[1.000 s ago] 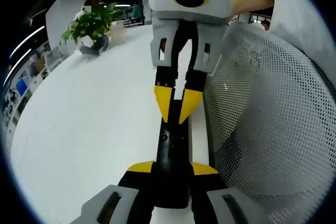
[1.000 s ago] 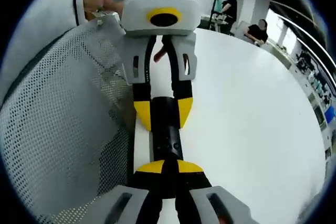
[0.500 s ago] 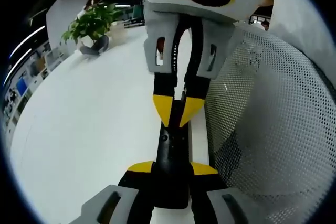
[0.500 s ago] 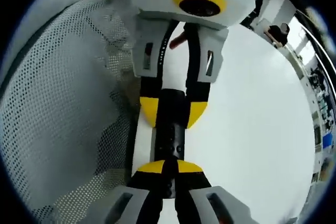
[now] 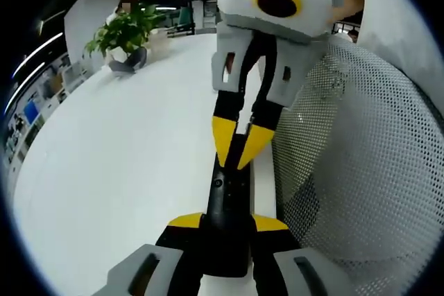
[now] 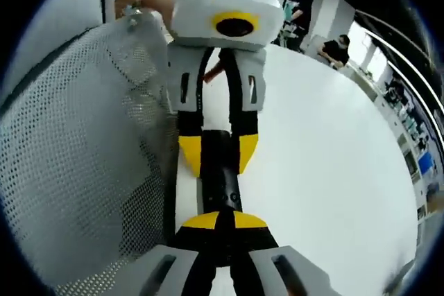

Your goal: Press the specified remote control buttons in sequence, fully releasing each button before pressing the next.

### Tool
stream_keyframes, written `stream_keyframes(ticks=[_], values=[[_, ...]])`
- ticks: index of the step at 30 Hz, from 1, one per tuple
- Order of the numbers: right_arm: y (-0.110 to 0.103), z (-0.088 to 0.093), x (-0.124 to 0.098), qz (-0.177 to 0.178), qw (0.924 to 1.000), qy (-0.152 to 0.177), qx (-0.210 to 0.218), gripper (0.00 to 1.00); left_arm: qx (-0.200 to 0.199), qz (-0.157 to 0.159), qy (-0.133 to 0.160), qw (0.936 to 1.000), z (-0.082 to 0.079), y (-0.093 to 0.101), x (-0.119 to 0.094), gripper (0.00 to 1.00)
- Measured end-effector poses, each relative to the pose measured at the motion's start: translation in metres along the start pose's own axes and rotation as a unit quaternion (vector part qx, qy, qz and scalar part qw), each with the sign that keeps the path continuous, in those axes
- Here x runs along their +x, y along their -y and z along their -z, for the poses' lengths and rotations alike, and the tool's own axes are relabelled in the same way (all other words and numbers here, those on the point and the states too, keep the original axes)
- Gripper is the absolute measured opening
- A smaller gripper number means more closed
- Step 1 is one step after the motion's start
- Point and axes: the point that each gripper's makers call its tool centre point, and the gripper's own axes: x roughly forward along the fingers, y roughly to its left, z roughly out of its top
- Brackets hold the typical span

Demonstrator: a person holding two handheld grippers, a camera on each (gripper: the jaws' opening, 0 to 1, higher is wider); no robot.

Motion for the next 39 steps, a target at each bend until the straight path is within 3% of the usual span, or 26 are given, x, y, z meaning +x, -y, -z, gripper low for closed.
stream_keyframes(ticks=[3,6,9,11,12,14,17,23,28,39], values=[[-0.001,-0.001,0.001,-0.008,0.9977,-0.02,-0.065,0.0,0.001,0.0,-0.001,1.0,0.0,0.0,0.0,0.25],[-0.001,-0.002,0.003,-0.026,0.9971,-0.04,-0.059,0.0,-0.001,0.0,0.0,1.0,0.0,0.0,0.0,0.25],[0.0,-0.001,0.003,-0.055,0.9957,-0.072,-0.018,0.0,-0.001,0.0,0.0,1.0,0.0,0.0,0.0,0.25],[0.001,-0.001,0.004,-0.06,0.9923,-0.096,0.052,0.0,-0.001,-0.001,0.001,1.0,0.0,0.0,0.0,0.25],[0.003,-0.001,0.005,-0.051,0.9873,-0.104,0.109,0.0,-0.001,-0.001,0.001,1.0,0.0,0.0,0.0,0.25],[0.006,-0.001,0.006,-0.033,0.9775,-0.099,0.183,0.0,-0.003,-0.001,0.002,1.0,0.0,0.0,0.0,0.25],[0.008,-0.001,0.005,-0.015,0.976,-0.072,0.205,0.0,-0.004,-0.003,0.003,1.0,0.0,0.0,0.0,0.25],[0.007,-0.004,0.004,0.009,0.9888,-0.016,0.148,0.0,-0.007,-0.004,0.008,0.9999,0.0,0.0,0.0,0.25],[0.005,-0.005,0.004,0.012,0.9973,-0.032,0.066,0.0,-0.008,-0.004,0.002,1.0,0.0,0.0,0.0,0.25],[0.005,-0.004,0.005,0.007,0.9968,-0.051,0.06,0.0,-0.013,-0.007,0.002,0.9999,-0.001,0.0,0.0,0.25]])
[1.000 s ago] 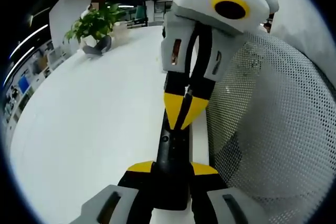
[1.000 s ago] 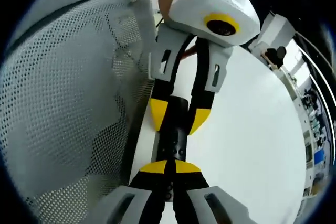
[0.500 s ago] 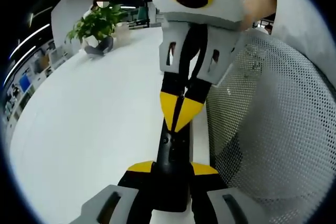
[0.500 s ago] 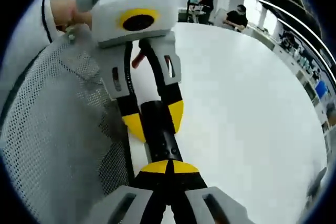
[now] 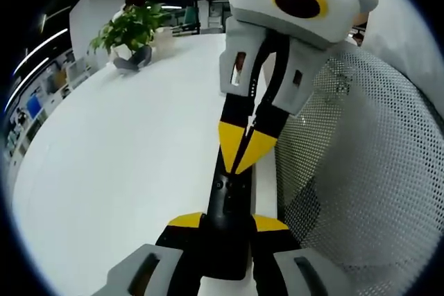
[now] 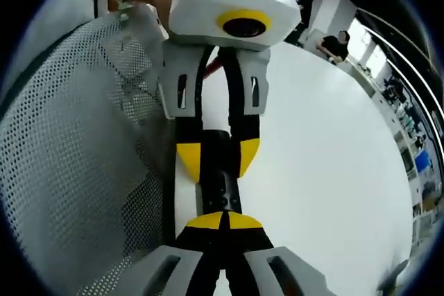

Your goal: Press the specified remote control buttons in sequence, fully releasing each button before pressing the next.

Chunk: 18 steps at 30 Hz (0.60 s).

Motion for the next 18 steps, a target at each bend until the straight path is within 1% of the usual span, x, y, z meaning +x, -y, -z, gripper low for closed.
stream_keyframes(ticks=[3,5,7,8,9,10,12,13,15,18], values=[[0.0014,0.0006,0.0012,-0.012,0.9999,-0.009,0.002,0.0,0.001,0.0,0.0,1.0,-0.0001,-0.0002,0.0003,0.25],[0.0014,-0.0004,0.0028,-0.018,0.9996,-0.02,0.01,0.0,0.004,0.001,-0.001,1.0,0.0,-0.0002,0.0003,0.25],[0.0006,0.0005,0.0032,-0.017,0.9995,-0.028,-0.004,0.0,0.006,0.002,-0.001,1.0,0.0001,-0.0002,0.0003,0.25],[0.0006,0.0009,0.0026,-0.016,0.9995,-0.027,-0.002,0.0,0.006,0.004,-0.001,1.0,0.0001,-0.0002,0.0004,0.25],[0.0018,0.0008,0.0024,-0.018,0.9995,-0.022,0.015,0.0,0.007,0.005,-0.002,1.0,0.0002,-0.0003,0.0004,0.25],[0.0014,0.0004,0.0023,-0.02,0.9987,-0.013,0.044,0.0,0.008,0.006,-0.003,0.9999,0.0003,-0.0003,0.0005,0.25],[0.0026,0.0005,0.0012,-0.029,0.9975,0.003,0.064,0.0,0.009,0.006,-0.006,0.9999,0.0003,-0.0002,0.0006,0.24],[0.0029,0.0008,0.0008,-0.032,0.9969,0.007,0.071,0.0,0.008,0.006,-0.006,0.9999,0.0002,-0.0002,0.0007,0.24],[0.0036,0.0018,-0.0008,-0.041,0.9969,0.013,0.066,0.0,0.007,0.006,-0.005,0.9999,0.0001,-0.0003,0.0007,0.24],[0.0034,0.0018,-0.0023,-0.051,0.9949,0.015,0.085,0.0,0.004,0.005,-0.005,1.0,0.0001,-0.0003,0.0007,0.24]])
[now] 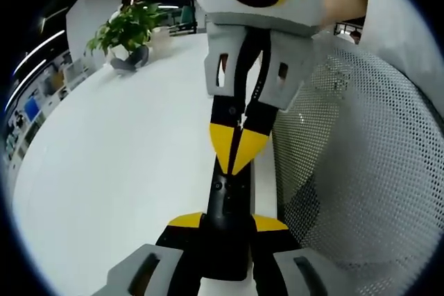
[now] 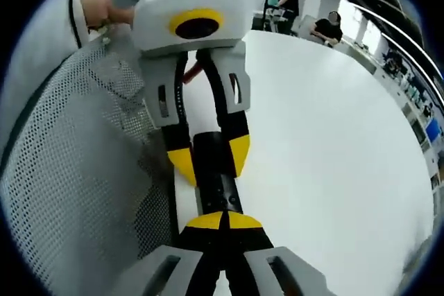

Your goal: Press the specified remote control buttons in sequence, fully releasing each button before pressing the next.

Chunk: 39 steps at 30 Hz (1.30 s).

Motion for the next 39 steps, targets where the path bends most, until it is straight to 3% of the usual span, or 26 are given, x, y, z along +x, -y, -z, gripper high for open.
stream_keyframes(ticks=[4,8,13,16,19,23,26,35,37,39], values=[[0.0,0.01,-0.004,0.007,0.9995,-0.023,-0.021,0.0,0.001,0.0,-0.001,1.0,-0.001,-0.001,0.001,0.25],[-0.001,0.01,-0.004,0.014,0.9994,-0.024,-0.021,0.0,0.002,0.001,0.0,1.0,-0.001,-0.001,0.001,0.24],[0.0,0.009,-0.002,0.038,0.9948,-0.068,-0.066,0.0,0.005,0.001,-0.003,1.0,-0.001,-0.001,0.001,0.24],[0.001,0.009,-0.001,0.035,0.9962,-0.069,-0.041,0.0,0.005,0.001,-0.003,1.0,-0.001,-0.001,0.001,0.24],[0.002,0.009,-0.002,0.022,0.9987,-0.044,0.01,0.0,0.004,0.001,0.0,1.0,-0.001,-0.001,0.0,0.24],[0.002,0.01,-0.005,0.017,0.9996,-0.022,-0.006,0.0,0.0,0.003,0.002,1.0,-0.001,-0.002,0.0,0.24],[0.003,0.01,-0.007,0.013,0.9996,-0.024,-0.001,0.0,-0.013,0.003,0.01,0.9999,-0.001,-0.003,-0.002,0.25],[0.003,0.017,-0.011,0.018,0.9994,-0.03,0.004,0.0,0.002,0.0,0.007,1.0,-0.001,-0.001,-0.002,0.24],[0.004,0.015,-0.01,0.027,0.998,-0.035,-0.044,0.0,0.002,0.001,0.006,1.0,-0.001,-0.002,-0.002,0.24],[0.003,0.013,-0.008,0.036,0.9969,-0.031,-0.063,0.0,0.004,0.002,0.005,1.0,-0.001,-0.002,-0.002,0.24]])
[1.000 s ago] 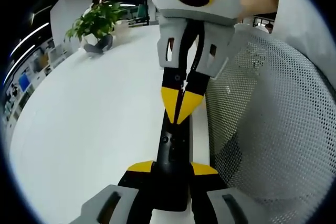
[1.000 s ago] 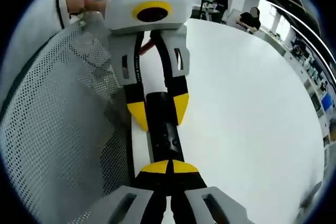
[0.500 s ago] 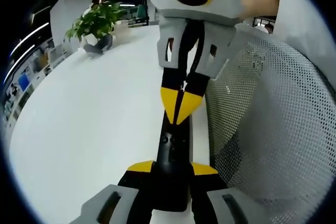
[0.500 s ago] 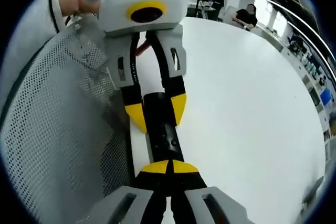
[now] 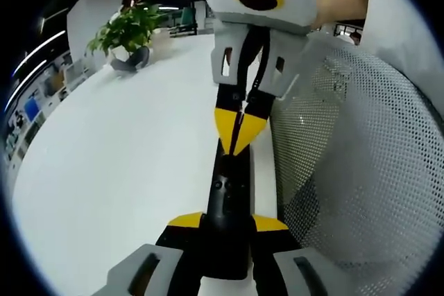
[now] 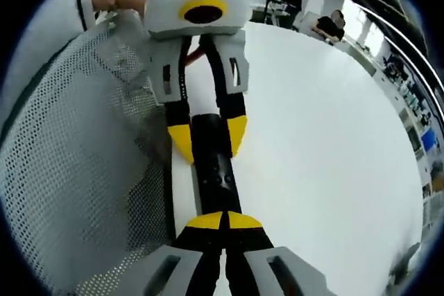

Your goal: Press the specified remote control buttons in sequence, fully releasing each button before pressing the next.

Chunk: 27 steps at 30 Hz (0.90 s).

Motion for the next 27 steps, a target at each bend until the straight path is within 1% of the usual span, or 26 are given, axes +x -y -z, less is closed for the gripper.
stream_keyframes(ticks=[1,3,6,8,9,11,12,13,15,17,20,23,24,25,27], values=[[0.0,0.001,0.0,0.004,1.0,-0.005,-0.005,0.0,0.001,0.001,-0.001,1.0,0.0,0.0,0.0,0.24],[0.0,0.001,0.0,0.006,1.0,-0.005,-0.005,0.0,0.004,0.002,-0.004,1.0,0.0,0.0,0.0,0.24],[0.002,0.001,-0.001,0.006,0.9999,0.002,0.016,0.0,0.004,0.003,-0.006,1.0,0.0,-0.001,0.0,0.24],[0.003,0.0,-0.001,0.0,0.9988,0.02,0.045,0.0,0.003,0.003,-0.007,1.0,0.001,-0.001,0.0,0.24],[0.003,0.0,-0.001,-0.002,0.9969,0.036,0.07,0.0,0.003,0.003,-0.006,1.0,0.001,-0.001,0.0,0.24],[0.004,-0.001,-0.001,-0.001,0.9925,0.057,0.108,0.0,0.003,0.003,-0.006,1.0,0.001,-0.001,0.0,0.24],[0.004,-0.001,-0.001,0.001,0.9913,0.065,0.114,0.0,0.002,0.003,-0.005,1.0,0.001,-0.001,0.0,0.24],[0.004,0.0,-0.001,0.002,0.9927,0.063,0.103,0.0,0.002,0.002,-0.005,1.0,0.001,-0.001,-0.001,0.24],[0.001,-0.004,0.0,0.007,0.994,0.065,0.088,0.0,0.001,0.002,-0.005,1.0,0.001,-0.001,-0.001,0.24],[0.001,-0.006,0.002,0.008,0.9959,0.059,0.068,0.0,0.001,0.002,-0.004,1.0,0.001,-0.001,-0.001,0.24],[-0.002,-0.011,0.004,-0.004,0.9966,0.058,0.058,0.0,0.001,0.002,-0.003,1.0,0.001,-0.001,-0.001,0.24],[-0.003,-0.011,0.004,-0.012,0.9991,0.034,0.024,0.0,0.0,0.001,-0.004,1.0,0.001,-0.001,0.0,0.24],[-0.003,-0.011,0.005,-0.014,0.9995,0.023,0.019,0.0,0.0,0.001,-0.003,1.0,0.001,-0.001,0.0,0.24],[-0.002,-0.011,0.005,-0.014,0.9996,0.02,0.016,0.0,-0.001,0.001,-0.003,1.0,0.001,-0.001,0.0,0.24],[-0.003,-0.01,0.006,-0.024,0.9996,-0.008,-0.009,0.0,0.0,0.001,-0.003,1.0,0.001,-0.001,0.0,0.24]])
